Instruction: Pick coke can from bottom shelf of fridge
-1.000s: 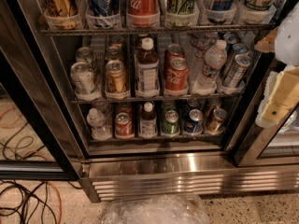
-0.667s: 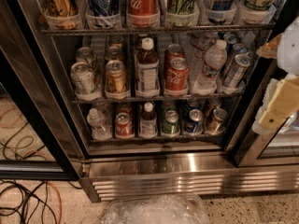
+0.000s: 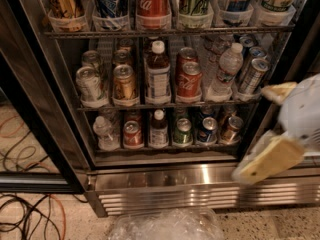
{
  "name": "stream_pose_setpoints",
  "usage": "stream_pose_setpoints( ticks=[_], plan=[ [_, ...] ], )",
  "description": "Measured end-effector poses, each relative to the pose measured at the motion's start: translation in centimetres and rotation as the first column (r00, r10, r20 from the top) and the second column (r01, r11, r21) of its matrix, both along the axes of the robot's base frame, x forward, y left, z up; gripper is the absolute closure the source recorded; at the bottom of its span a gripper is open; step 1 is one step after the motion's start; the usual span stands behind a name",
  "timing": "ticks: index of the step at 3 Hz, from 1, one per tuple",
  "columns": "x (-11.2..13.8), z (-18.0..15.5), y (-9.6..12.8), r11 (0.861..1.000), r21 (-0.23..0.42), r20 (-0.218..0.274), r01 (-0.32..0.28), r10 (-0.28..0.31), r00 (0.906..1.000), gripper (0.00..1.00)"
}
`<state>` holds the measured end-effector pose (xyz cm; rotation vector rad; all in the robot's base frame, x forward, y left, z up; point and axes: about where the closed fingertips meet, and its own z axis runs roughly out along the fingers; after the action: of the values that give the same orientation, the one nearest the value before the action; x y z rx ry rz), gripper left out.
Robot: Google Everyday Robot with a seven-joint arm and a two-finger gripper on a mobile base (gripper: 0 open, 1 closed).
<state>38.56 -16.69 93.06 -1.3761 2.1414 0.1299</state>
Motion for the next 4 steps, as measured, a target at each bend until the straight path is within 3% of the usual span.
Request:
stream_pose_setpoints(
  ticks=[1,2,3,4],
  plan=[
    [-2.0,-2.9,2.6,0.995,0.096,0.057,0.028,-0.034,0.9978,0.00],
    [-2.7,-7.3,5.4,0.987,0.158,0.108,0.011,-0.028,0.9938,0.00],
    [-1.1,-10.3,8.1,0.975,0.224,0.175,-0.012,-0.028,0.9841,0.00],
    [-0.2,-9.3,9.1,0.969,0.243,0.230,-0.035,-0.022,0.9730,0.00]
  ],
)
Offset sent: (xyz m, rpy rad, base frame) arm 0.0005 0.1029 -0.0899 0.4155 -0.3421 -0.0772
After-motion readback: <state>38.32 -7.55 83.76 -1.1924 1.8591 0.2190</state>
